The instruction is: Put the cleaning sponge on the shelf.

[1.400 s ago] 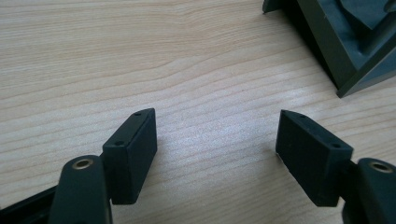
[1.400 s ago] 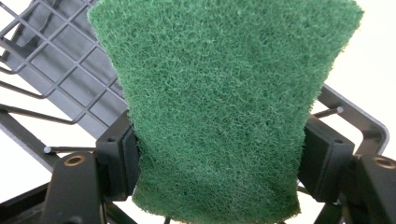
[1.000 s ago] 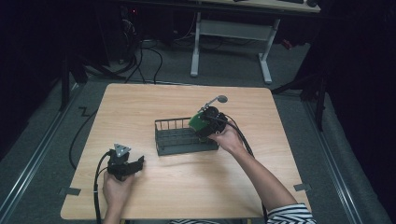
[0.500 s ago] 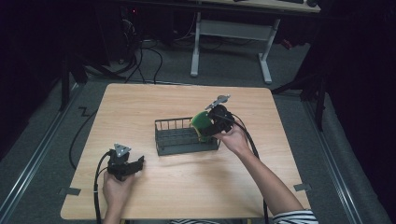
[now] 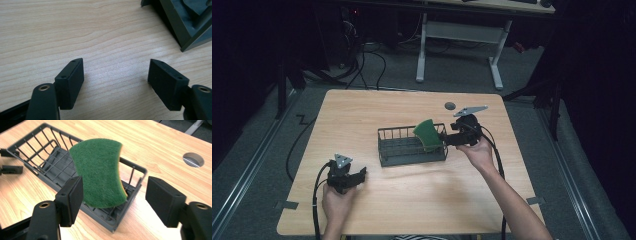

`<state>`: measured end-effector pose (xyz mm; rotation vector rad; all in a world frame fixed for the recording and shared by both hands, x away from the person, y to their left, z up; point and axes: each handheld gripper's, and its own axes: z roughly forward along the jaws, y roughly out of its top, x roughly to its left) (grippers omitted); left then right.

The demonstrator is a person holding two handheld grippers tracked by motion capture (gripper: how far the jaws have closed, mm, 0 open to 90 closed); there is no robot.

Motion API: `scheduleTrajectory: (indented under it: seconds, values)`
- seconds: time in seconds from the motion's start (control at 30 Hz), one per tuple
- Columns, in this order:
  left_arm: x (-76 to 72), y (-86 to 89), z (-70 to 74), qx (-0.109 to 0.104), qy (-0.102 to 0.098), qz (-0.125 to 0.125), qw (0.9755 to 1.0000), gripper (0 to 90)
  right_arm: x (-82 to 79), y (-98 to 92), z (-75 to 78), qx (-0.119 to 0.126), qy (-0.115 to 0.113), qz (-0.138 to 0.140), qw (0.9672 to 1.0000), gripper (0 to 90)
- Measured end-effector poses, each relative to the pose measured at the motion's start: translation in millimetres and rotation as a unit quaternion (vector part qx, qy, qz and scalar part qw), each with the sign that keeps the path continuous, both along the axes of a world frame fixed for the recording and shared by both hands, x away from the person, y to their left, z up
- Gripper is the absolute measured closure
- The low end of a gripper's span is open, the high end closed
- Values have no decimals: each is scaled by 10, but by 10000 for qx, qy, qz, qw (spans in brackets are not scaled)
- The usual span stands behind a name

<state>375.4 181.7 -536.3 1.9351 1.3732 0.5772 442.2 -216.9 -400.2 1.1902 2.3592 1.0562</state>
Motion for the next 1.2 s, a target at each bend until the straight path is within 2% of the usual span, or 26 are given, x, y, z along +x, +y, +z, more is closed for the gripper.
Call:
scheduleTrajectory:
  seconds: [0.17,0.37,0.5,0.63,0.77,0.93,1.0,1.13,1.17,1.2]
  values:
    - [0,-1,0,3,-1,1,10000,296,-70,-121,0,33,-40,-108,9999,327]
    - [0,-4,-1,14,-5,1,10000,296,-187,-318,-15,267,17,-287,9992,361]
    - [0,-4,-1,15,-5,1,10000,296,-227,-405,-37,240,6,-389,9990,364]
    - [0,-3,-1,15,-5,0,10000,296,-282,-491,-18,314,-45,-488,9983,366]
    - [0,-3,-1,12,-2,-2,10000,296,-362,-554,-4,364,-190,-535,9977,387]
    - [0,-4,-1,14,-4,-2,10000,295,-438,-636,-30,332,-169,-595,9975,387]
    - [0,-3,-1,13,-3,-3,10000,295,-488,-703,-44,414,-158,-655,9969,394]
    - [0,-3,-1,14,-3,-3,10000,295,-537,-758,-70,350,-148,-708,9968,396]
    - [0,-3,-1,15,-3,-3,10000,295,-559,-778,-77,377,-184,-733,9964,400]
    - [0,-3,-1,13,-3,-1,10000,296,-594,-823,-114,434,-122,-786,9959,398]
